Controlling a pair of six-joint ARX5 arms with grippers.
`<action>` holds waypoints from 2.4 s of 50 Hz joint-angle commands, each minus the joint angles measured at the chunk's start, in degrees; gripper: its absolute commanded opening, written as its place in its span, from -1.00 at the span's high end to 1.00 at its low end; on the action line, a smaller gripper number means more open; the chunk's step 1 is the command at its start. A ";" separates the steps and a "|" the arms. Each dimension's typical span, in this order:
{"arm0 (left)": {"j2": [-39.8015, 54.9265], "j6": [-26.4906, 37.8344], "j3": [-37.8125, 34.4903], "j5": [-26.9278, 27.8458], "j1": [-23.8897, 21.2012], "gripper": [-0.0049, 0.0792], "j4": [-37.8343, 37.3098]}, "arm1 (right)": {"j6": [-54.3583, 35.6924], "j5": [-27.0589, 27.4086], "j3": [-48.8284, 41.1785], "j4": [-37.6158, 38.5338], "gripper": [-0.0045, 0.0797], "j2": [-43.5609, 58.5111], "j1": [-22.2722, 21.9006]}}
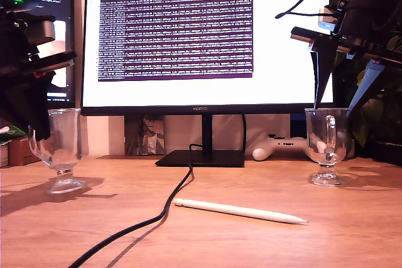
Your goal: Pick the small glass cups in front of you with each of your hands, and place them behind the white pen
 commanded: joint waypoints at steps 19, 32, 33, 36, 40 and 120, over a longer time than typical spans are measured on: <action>0.87 0.96 0.79 0.13 -0.26 0.94 1.49 | -0.37 0.07 0.52 1.29 0.68 5.16 1.73; 0.87 2.21 0.79 0.13 -0.26 0.94 1.57 | -1.51 0.31 0.52 1.55 0.92 5.16 2.47; 0.87 2.25 0.79 0.13 -0.24 0.94 1.57 | -1.51 0.74 0.52 1.51 0.92 5.16 2.47; 0.87 2.40 0.79 0.11 -0.26 0.94 1.57 | -1.64 2.01 0.52 1.38 0.92 5.16 2.62; 0.87 2.43 0.79 0.13 -0.26 0.94 1.75 | -1.73 3.04 0.52 0.72 0.92 5.16 3.02; -0.66 3.87 5.27 7.17 -9.64 0.94 4.83 | -0.02 4.94 0.55 -13.27 0.92 4.48 21.59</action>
